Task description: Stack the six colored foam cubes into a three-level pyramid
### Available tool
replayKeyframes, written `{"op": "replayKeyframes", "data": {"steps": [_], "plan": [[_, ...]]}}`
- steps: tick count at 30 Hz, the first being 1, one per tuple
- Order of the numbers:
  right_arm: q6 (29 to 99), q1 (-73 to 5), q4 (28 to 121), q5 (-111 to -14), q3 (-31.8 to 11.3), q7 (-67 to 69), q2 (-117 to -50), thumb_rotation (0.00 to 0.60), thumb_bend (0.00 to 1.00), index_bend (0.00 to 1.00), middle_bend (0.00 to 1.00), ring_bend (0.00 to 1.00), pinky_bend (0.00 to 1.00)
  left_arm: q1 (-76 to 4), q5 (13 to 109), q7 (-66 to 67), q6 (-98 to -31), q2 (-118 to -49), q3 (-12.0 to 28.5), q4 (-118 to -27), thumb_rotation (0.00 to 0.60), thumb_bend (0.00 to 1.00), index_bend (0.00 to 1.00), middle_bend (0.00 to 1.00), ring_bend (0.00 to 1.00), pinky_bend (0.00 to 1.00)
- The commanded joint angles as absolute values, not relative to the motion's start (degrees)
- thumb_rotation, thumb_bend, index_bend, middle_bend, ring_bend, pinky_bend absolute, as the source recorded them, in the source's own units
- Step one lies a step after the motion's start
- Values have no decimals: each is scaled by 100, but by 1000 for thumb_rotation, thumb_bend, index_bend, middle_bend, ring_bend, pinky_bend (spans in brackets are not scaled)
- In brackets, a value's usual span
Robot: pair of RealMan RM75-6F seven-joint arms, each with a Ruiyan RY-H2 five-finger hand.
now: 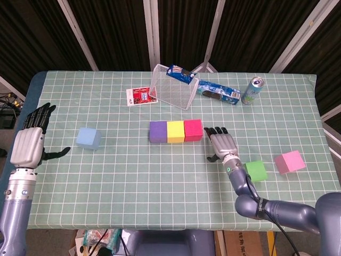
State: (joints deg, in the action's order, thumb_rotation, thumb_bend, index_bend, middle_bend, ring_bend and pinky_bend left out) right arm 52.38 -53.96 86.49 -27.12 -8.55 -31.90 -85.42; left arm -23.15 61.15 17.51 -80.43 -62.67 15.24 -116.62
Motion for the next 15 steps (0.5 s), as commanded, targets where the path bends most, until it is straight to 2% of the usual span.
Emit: {"op": "replayKeyframes", "data": {"steps": [1, 15], "plan": [[5235, -5400, 8647, -2716, -857, -3192, -8568, 600, 254, 0, 133, 2, 0, -2317, 6123, 1751, -8036, -6269, 1518, -11665, 600, 76, 0, 0, 0, 47], [5247, -5429, 8717, -2793, -844, -3239, -8643, 600, 254, 0, 133, 2, 0, -2303, 6163, 1680, -8044, -6267, 1526, -11649, 600, 77, 0, 0, 0, 46]]}}
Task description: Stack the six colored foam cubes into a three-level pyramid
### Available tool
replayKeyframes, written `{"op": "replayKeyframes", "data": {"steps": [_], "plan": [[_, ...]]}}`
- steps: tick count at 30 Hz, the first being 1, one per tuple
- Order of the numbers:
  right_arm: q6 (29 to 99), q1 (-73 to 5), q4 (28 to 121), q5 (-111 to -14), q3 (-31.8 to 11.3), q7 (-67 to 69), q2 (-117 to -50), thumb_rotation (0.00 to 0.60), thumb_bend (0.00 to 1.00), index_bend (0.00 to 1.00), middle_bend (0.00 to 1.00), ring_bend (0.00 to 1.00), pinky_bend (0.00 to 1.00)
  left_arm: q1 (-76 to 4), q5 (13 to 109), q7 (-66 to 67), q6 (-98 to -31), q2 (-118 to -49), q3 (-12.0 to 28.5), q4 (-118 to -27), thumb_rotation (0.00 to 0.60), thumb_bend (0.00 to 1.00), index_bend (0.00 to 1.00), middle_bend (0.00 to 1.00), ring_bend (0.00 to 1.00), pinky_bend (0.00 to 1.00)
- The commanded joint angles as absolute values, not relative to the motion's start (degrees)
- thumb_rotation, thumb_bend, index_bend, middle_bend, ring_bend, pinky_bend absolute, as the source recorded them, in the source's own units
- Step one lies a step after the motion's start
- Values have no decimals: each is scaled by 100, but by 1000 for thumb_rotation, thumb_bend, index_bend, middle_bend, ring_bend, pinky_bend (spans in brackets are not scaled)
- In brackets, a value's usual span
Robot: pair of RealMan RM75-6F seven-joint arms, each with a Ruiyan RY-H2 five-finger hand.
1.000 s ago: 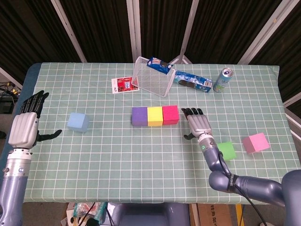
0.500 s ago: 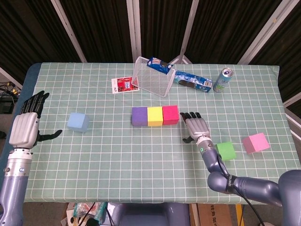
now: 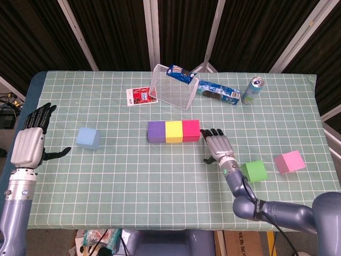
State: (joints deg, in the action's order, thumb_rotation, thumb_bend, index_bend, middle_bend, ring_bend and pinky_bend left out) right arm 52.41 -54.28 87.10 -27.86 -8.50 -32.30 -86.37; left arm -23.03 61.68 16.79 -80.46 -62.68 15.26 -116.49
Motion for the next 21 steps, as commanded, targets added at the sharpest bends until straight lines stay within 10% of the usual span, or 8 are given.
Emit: {"op": "replayKeyframes", "data": {"steps": [1, 21], "plan": [[5254, -5430, 8720, -2795, -839, -3246, -8649, 600, 253, 0, 133, 2, 0, -2302, 6155, 1680, -8040, -6264, 1525, -11650, 600, 77, 0, 0, 0, 45], [5629, -5365, 8784, -3007, -893, -3310, -8560, 600, 254, 0, 84, 0, 0, -2309, 6124, 1698, -8022, -6268, 1526, -11626, 600, 77, 0, 0, 0, 45]]}}
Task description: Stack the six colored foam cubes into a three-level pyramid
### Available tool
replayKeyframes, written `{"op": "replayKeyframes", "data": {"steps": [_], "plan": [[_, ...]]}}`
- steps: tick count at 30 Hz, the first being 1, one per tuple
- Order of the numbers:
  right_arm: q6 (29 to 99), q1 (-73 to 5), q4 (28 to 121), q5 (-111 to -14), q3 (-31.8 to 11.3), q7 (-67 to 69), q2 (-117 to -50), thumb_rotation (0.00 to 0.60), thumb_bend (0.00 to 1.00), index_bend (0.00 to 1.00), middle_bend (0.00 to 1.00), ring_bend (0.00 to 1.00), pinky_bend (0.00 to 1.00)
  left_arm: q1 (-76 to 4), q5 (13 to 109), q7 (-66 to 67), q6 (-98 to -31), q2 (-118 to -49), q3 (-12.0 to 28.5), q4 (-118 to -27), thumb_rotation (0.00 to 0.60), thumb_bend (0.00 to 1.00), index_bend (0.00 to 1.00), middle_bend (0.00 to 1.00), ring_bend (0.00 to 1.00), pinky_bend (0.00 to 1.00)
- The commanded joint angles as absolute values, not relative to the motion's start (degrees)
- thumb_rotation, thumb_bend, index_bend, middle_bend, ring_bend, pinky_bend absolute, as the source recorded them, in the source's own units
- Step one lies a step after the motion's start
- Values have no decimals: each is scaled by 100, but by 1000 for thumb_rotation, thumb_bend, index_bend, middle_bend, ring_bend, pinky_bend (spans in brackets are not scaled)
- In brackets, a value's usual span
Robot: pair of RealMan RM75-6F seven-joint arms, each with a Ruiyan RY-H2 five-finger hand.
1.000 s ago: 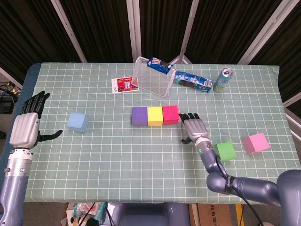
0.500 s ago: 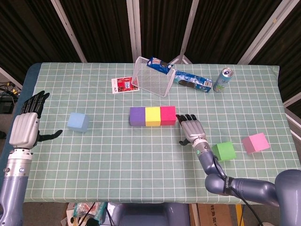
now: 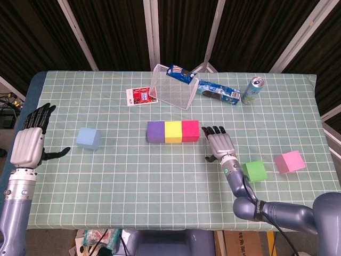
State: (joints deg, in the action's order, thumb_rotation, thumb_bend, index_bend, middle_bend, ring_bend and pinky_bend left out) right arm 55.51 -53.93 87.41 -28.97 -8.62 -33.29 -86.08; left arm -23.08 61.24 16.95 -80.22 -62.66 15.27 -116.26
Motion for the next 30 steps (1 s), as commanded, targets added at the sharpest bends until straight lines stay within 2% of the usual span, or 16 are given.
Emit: {"op": "replayKeyframes", "data": {"steps": [1, 13, 30], "plan": [[5636, -5353, 8831, -3060, -918, -3280, -8522, 600, 254, 0, 84, 0, 0, -2310, 6127, 1705, -8021, -6272, 1522, -11628, 600, 77, 0, 0, 0, 45], [5291, -5453, 8828, -3402, -1080, -3070, -8460, 600, 254, 0, 84, 0, 0, -2310, 6154, 1742, -8059, -6299, 1519, -11644, 600, 77, 0, 0, 0, 45], [5002, -5765, 8316, -3153, -1243, -3106, -8703, 600, 254, 0, 105, 0, 0, -2326, 6080, 1710, -8007, -6303, 1540, -11588, 600, 77, 0, 0, 0, 45]]}}
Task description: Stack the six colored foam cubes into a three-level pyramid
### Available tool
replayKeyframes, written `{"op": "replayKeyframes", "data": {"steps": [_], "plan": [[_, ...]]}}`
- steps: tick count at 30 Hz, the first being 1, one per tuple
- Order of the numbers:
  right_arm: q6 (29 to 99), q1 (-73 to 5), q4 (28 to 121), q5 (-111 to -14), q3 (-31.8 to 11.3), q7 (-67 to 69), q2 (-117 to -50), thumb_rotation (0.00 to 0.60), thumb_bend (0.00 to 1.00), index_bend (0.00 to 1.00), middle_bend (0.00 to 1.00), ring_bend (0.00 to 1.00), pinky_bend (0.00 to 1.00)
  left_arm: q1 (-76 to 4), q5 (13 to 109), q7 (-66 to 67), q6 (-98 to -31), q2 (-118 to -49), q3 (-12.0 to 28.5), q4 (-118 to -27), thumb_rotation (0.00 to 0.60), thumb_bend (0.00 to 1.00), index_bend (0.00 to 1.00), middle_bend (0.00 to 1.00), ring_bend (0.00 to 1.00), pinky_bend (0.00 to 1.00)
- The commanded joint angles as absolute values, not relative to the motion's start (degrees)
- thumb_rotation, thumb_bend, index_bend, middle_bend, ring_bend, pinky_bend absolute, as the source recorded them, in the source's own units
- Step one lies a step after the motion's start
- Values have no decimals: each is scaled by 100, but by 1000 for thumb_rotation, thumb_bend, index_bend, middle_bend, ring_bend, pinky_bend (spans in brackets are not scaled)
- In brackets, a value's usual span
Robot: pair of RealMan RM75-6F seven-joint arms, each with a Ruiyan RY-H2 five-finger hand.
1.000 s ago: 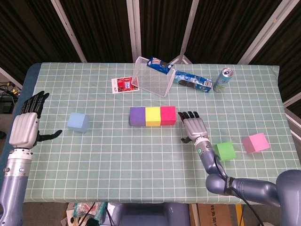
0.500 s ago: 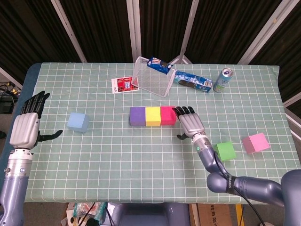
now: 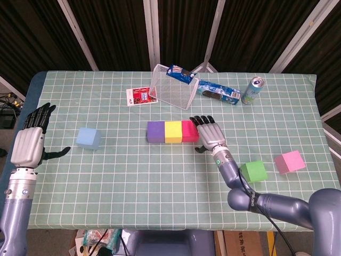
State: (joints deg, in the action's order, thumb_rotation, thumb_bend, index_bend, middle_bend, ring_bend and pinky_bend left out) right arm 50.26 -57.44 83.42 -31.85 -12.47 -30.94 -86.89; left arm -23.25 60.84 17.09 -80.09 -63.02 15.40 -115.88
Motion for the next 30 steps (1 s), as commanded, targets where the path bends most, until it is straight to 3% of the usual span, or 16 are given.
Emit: {"op": "replayKeyframes", "data": {"steps": [1, 10, 15, 30], "plan": [[4991, -5774, 8298, -3140, -1239, -3108, -8715, 600, 253, 0, 106, 0, 0, -2327, 6077, 1713, -8006, -6304, 1539, -11586, 600, 77, 0, 0, 0, 45], [4893, -5866, 8051, -3071, -1298, -3043, -8881, 600, 254, 0, 110, 1, 0, -2327, 6062, 1714, -8023, -6308, 1555, -11580, 600, 77, 0, 0, 0, 45], [4788, -5968, 7847, -3015, -1332, -3045, -9006, 600, 254, 0, 173, 30, 0, -2332, 6032, 1709, -8000, -6309, 1555, -11559, 600, 77, 0, 0, 0, 45], [4590, -6159, 7306, -2916, -1388, -3007, -9334, 600, 254, 0, 173, 30, 0, -2343, 5920, 1665, -7949, -6300, 1584, -11479, 600, 77, 0, 0, 0, 45]]}}
